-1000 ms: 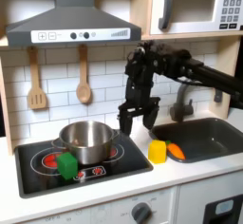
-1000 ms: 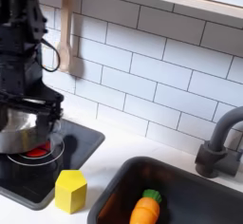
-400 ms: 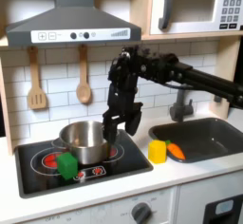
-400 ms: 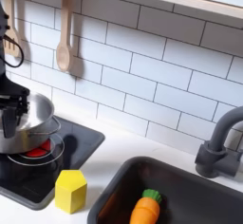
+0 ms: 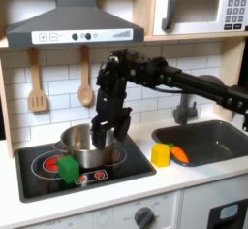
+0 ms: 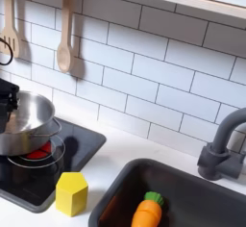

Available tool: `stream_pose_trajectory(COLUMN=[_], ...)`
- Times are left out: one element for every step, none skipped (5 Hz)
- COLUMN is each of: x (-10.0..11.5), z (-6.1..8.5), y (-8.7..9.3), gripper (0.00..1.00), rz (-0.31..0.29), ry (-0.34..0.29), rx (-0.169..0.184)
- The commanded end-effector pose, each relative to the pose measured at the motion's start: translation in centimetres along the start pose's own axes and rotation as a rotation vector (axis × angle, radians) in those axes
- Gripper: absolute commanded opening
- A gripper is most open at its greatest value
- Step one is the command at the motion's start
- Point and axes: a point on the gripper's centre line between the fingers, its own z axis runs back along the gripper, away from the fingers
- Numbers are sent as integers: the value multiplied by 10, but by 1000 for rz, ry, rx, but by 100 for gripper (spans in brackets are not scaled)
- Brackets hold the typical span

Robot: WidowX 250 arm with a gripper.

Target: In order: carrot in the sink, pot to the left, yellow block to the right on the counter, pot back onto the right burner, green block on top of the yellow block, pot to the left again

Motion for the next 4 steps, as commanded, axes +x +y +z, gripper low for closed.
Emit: stream_pose_trajectory(x=[16,21,21,22], z=[-15,-21,-26,-29], y=[19,27,32,35], gripper=[100,100,100,100], rz=[32,30,45,46], ry=[22,33,45,49], rx=[11,8,6,16])
